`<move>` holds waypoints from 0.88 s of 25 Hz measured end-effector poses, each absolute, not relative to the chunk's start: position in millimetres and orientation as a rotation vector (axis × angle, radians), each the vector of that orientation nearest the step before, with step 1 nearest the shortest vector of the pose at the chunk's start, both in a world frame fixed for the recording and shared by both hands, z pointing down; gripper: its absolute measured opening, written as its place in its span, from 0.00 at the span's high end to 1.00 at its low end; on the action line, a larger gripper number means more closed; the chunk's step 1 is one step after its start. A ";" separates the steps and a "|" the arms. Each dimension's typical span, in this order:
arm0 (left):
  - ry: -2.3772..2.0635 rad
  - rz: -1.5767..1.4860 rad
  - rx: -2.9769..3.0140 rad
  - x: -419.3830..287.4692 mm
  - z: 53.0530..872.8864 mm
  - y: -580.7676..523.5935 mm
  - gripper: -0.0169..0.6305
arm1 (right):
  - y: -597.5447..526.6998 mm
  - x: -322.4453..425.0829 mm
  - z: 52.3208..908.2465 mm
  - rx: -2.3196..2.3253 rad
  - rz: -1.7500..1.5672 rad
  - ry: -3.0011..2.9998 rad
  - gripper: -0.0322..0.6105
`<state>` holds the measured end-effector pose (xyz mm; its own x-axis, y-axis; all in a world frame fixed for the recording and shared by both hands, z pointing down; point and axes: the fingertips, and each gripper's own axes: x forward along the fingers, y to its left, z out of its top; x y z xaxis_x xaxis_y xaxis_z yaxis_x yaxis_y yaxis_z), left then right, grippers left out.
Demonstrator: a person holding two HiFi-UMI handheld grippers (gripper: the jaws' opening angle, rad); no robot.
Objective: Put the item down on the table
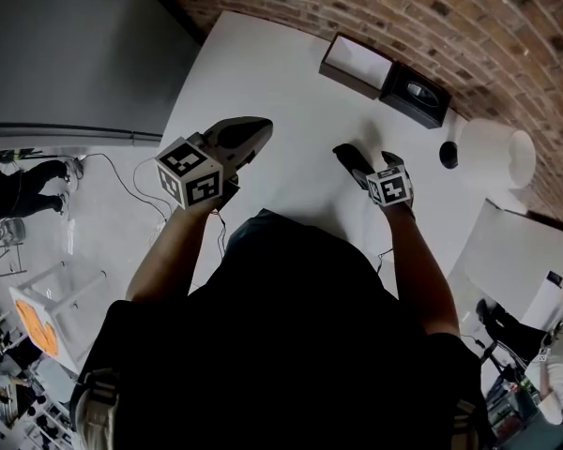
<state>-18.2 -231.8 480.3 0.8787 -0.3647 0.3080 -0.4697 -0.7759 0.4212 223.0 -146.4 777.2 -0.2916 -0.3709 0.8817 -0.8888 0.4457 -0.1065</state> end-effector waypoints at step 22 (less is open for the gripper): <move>-0.537 0.276 2.657 20.8 437.9 -184.9 0.95 | -126.9 252.9 646.0 1.367 0.833 -2.065 0.45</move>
